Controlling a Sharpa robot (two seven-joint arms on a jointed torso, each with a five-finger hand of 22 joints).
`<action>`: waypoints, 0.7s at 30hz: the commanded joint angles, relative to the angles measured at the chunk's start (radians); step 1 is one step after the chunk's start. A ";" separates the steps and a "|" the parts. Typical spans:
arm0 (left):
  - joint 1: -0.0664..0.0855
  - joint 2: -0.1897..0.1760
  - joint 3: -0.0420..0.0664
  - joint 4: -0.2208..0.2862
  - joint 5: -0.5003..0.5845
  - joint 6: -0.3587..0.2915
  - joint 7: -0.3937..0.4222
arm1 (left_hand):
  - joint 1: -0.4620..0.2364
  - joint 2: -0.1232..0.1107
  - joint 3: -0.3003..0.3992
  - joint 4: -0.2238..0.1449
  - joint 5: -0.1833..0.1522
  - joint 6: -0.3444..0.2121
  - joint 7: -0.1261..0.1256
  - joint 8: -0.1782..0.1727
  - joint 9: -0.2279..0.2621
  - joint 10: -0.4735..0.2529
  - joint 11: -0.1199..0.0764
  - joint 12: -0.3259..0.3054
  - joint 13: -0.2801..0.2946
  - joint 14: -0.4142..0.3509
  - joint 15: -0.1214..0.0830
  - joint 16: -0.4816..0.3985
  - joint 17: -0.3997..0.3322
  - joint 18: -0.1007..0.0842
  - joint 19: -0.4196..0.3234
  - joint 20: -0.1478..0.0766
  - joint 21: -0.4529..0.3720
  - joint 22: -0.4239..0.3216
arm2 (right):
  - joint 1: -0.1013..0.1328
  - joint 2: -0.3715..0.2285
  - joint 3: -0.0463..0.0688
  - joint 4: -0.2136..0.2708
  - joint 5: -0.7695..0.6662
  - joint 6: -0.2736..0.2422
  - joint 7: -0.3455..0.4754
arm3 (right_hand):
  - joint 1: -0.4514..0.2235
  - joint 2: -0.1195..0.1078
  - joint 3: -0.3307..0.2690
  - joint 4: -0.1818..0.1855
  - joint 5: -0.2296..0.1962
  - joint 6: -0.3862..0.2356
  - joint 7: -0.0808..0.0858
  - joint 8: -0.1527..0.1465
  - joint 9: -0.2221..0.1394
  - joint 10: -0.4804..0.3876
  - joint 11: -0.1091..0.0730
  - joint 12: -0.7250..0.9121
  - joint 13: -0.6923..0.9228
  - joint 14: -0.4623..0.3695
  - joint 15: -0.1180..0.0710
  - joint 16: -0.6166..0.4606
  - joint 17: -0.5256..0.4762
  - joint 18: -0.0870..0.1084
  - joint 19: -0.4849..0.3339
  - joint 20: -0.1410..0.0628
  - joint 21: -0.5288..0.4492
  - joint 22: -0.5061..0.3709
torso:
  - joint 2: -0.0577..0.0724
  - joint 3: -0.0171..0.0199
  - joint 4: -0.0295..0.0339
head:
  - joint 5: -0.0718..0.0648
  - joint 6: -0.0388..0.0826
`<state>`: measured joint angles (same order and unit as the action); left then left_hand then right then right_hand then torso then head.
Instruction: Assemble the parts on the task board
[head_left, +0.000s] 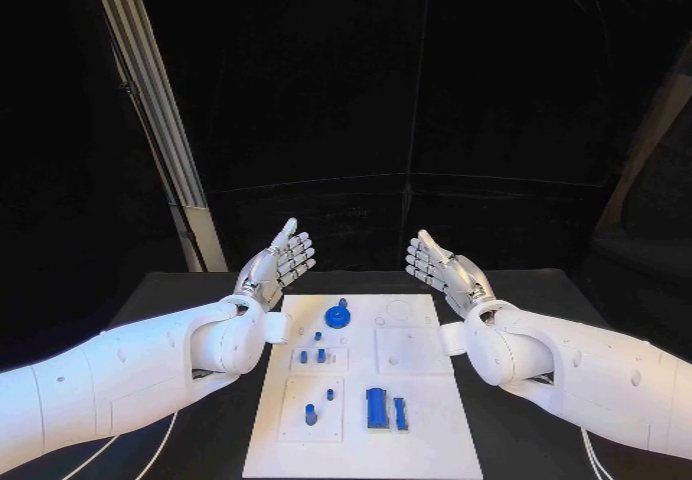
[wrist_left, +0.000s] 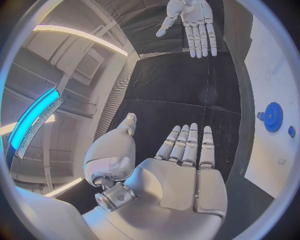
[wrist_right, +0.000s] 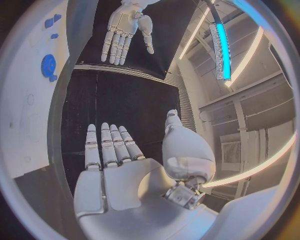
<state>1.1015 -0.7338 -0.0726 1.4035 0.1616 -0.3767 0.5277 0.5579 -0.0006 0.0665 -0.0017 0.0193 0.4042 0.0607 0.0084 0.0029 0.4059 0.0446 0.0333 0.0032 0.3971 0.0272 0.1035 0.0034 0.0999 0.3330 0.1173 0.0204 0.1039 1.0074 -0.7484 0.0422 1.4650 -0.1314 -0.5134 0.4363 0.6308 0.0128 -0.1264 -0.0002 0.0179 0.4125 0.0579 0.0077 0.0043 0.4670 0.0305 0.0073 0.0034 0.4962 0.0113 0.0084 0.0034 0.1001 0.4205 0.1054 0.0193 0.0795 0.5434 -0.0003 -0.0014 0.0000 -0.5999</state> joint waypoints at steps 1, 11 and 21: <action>-0.015 -0.015 0.022 0.058 -0.100 -0.227 -0.003 | -0.184 0.001 -0.066 0.002 -0.019 -0.133 -0.061 -0.008 -0.003 -0.134 -0.045 -0.033 -0.003 -0.131 -0.027 -0.104 -0.003 -0.100 -0.110 -0.038 -0.020 -0.104 | 0.020 -0.015 -0.017 0.051 0.099 -0.190 0.067 | -0.208 -0.013 0.042 0.000 -0.018 -0.136 -0.058 -0.008 -0.004 -0.154 -0.031 -0.007 -0.003 -0.163 -0.011 -0.008 -0.003 -0.030 -0.139 -0.034 -0.019 -0.079 | 0.001 0.0003 0.0014 | 0.000 0.000; -0.050 -0.045 0.071 0.163 -0.160 -0.388 -0.008 | -0.306 0.001 -0.066 0.002 -0.019 -0.221 -0.061 -0.008 -0.003 -0.223 -0.045 -0.033 -0.003 -0.218 -0.027 -0.104 -0.003 -0.100 -0.182 -0.117 -0.020 -0.104 | 0.043 -0.032 -0.042 0.105 0.131 -0.257 0.084 | -0.342 -0.013 0.126 0.000 -0.018 -0.224 -0.058 -0.008 -0.004 -0.253 -0.031 -0.007 -0.003 -0.269 -0.011 -0.008 -0.003 -0.100 -0.227 -0.105 -0.019 -0.079 | 0.001 0.0003 0.0014 | 0.000 0.000; -0.051 -0.046 0.073 0.167 -0.162 -0.393 -0.008 | -0.391 0.001 -0.066 0.002 -0.019 -0.283 -0.061 -0.008 -0.003 -0.284 -0.045 -0.033 -0.003 -0.278 -0.027 -0.104 -0.003 -0.100 -0.232 -0.117 -0.020 -0.104 | 0.043 -0.032 -0.042 0.105 0.131 -0.257 0.084 | -0.440 -0.013 0.126 0.000 -0.018 -0.288 -0.058 -0.008 -0.004 -0.325 -0.031 -0.007 -0.003 -0.346 -0.011 -0.008 -0.003 -0.100 -0.293 -0.105 -0.019 -0.079 | 0.001 0.0003 0.0014 | 0.000 0.000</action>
<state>1.0485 -0.7798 -0.0016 1.5678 0.0261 -0.7415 0.5160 0.2228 0.0002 0.0056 -0.0001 0.0038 0.1609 0.0013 0.0045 0.0015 0.1620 0.0004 0.0074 0.0014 0.1583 0.0013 0.0068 0.0016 0.0213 0.1360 0.0051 0.0046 0.0043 1.0475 -0.7798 -0.0004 1.5674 -0.0073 -0.7507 0.5008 0.2572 0.0005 -0.0114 -0.0001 0.0064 0.1673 0.0014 0.0040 0.0011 0.1901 0.0005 0.0037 0.0014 0.2025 -0.0002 0.0047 0.0012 0.0220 0.1731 0.0031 0.0067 0.0026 0.5443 0.0001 0.0001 0.0001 -0.5998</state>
